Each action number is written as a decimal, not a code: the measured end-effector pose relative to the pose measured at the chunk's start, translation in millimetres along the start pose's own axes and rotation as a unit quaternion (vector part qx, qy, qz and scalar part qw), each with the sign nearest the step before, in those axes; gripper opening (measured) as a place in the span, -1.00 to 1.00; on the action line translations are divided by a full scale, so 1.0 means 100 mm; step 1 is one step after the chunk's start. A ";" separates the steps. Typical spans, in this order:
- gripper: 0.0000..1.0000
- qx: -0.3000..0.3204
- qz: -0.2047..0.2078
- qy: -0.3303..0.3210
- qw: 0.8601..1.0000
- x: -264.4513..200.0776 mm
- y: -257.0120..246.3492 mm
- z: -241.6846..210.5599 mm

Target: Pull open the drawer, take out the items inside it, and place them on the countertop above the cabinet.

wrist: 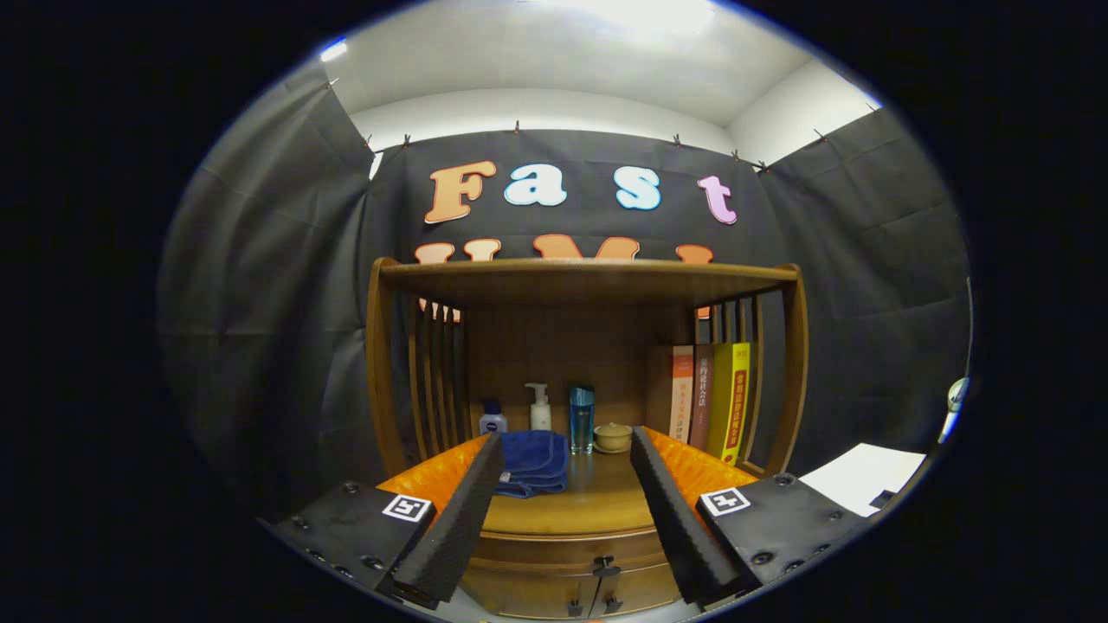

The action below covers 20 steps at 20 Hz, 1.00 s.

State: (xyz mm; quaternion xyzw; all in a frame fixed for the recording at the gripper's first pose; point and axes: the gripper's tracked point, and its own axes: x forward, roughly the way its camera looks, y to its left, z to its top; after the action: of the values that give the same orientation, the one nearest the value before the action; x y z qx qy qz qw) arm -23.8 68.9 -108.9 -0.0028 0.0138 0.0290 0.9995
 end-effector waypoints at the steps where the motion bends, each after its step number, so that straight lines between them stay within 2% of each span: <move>1: 0.94 -0.002 -0.003 0.004 1.000 0.04 -0.02 -0.15; 4: 0.95 -0.008 -0.016 0.020 1.000 0.07 -0.09 -0.64; 10: 0.94 0.028 -0.035 0.069 0.997 0.14 -0.31 -1.65; 20: 0.86 0.021 -0.047 0.174 0.983 0.18 -0.61 -2.86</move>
State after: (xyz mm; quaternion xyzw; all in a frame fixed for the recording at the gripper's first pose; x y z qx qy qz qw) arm -9.9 7.0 -394.6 0.0130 0.1880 -0.0188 0.9819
